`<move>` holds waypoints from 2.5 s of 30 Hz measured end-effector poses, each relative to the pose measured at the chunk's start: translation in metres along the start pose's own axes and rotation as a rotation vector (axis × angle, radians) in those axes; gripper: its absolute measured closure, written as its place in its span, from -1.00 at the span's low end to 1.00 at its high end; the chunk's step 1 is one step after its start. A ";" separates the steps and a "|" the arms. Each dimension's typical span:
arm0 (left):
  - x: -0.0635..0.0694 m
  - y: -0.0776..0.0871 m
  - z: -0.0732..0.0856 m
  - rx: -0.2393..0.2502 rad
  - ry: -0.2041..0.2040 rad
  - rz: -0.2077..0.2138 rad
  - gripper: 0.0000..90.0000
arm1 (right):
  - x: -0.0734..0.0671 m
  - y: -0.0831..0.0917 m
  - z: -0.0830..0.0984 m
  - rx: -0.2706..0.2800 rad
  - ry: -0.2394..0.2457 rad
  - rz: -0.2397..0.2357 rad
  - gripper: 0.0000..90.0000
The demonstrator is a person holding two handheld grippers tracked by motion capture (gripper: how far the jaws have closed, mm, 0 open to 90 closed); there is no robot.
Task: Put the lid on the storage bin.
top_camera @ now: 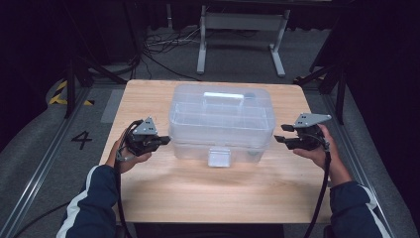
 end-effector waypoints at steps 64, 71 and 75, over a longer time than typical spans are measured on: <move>0.005 0.009 0.059 -0.141 0.055 -0.234 -0.07 | -0.031 0.012 0.043 -0.058 0.028 0.058 -0.20; 0.008 0.008 0.071 -0.178 0.062 -0.240 -0.24 | -0.032 0.013 0.059 -0.080 -0.005 0.084 -0.21; 0.009 0.008 0.079 -0.181 0.079 -0.247 -0.35 | -0.032 0.013 0.069 -0.092 -0.031 0.086 -0.24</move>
Point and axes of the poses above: each handheld gripper's, and its own axes: y roughly backward along the jaws, z roughly out of its underside, x roughly to its right, the point moved 1 cm from there along -y, roughly forward along the jaws, and after that the axes turned 6 degrees about y, right-handed, at the moved point
